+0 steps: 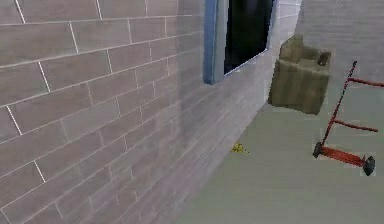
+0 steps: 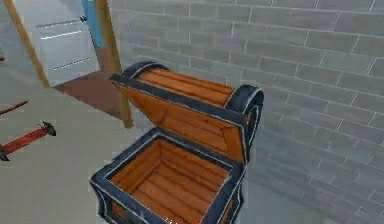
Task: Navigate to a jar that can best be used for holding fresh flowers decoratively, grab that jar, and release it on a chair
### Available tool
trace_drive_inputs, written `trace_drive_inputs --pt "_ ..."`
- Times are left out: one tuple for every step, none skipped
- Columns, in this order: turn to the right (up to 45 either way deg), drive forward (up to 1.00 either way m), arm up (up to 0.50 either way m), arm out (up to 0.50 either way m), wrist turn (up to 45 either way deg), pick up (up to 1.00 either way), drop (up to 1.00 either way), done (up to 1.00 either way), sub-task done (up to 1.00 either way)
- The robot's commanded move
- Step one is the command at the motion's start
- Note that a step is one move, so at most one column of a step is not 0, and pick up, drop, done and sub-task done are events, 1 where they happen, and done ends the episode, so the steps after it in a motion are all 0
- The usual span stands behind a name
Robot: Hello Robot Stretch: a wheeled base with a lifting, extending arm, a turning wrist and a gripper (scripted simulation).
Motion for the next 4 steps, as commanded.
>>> trace_drive_inputs --pt "30.0 0.00 0.00 0.00 0.0 0.00 0.00 0.00 0.00" --pt "0.0 1.00 0.00 0.00 0.0 0.00 0.00 0.00 0.00" --pt "9.0 0.00 0.00 0.00 0.0 0.00 0.00 0.00 0.00" --pt "0.0 0.20 0.00 0.00 0.0 0.00 0.00 0.00 0.00"
